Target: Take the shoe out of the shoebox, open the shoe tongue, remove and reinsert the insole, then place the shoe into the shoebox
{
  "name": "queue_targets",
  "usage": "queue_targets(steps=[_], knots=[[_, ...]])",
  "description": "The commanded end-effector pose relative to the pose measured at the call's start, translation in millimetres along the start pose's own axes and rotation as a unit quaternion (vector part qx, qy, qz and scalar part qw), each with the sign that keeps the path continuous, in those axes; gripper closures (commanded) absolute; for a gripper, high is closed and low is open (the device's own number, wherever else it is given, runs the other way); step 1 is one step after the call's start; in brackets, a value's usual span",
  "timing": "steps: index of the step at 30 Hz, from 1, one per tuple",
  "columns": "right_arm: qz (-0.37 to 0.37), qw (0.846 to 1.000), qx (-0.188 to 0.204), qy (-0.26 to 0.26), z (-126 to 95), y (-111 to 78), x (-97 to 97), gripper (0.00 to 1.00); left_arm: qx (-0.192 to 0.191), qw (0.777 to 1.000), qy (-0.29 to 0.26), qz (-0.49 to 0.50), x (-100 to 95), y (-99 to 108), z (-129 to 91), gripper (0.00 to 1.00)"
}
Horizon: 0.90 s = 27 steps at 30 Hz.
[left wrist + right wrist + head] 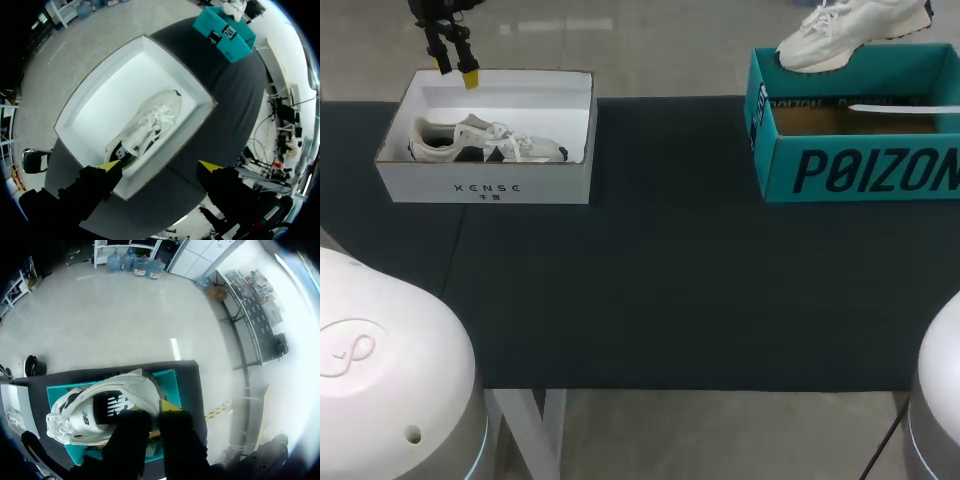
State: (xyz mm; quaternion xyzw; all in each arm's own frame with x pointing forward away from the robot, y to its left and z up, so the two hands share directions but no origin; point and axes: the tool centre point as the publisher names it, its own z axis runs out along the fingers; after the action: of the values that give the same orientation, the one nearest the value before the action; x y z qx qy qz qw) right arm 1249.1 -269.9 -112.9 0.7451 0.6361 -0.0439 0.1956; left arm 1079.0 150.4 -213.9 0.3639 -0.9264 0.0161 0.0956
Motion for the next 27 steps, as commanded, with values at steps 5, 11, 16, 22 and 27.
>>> queue_targets(steps=[5,11,16,22,27], knots=[[-0.007,0.999,-0.049,0.017,-3,-7.3,-10.5,1.0,-0.002,1.0,0.001,0.001,-1.4,-1,-1,0.0],[-0.007,0.999,-0.049,0.017,-3,-7.3,-10.5,1.0,-0.002,1.0,0.001,0.001,-1.4,-1,-1,0.0],[0.016,0.999,-0.029,0.0,-4,-18.1,-1.1,1.0,-0.002,1.0,0.001,0.001,-1.4,-1,-1,0.0],[0.068,0.996,-0.046,0.016,-18,-47.0,31.3,1.0,-0.002,1.0,0.001,0.001,-1.4,-1,-1,0.0],[0.103,0.992,-0.063,0.037,-37,-57.7,49.0,1.0,-0.002,1.0,0.001,0.001,-1.4,-1,-1,0.0]])
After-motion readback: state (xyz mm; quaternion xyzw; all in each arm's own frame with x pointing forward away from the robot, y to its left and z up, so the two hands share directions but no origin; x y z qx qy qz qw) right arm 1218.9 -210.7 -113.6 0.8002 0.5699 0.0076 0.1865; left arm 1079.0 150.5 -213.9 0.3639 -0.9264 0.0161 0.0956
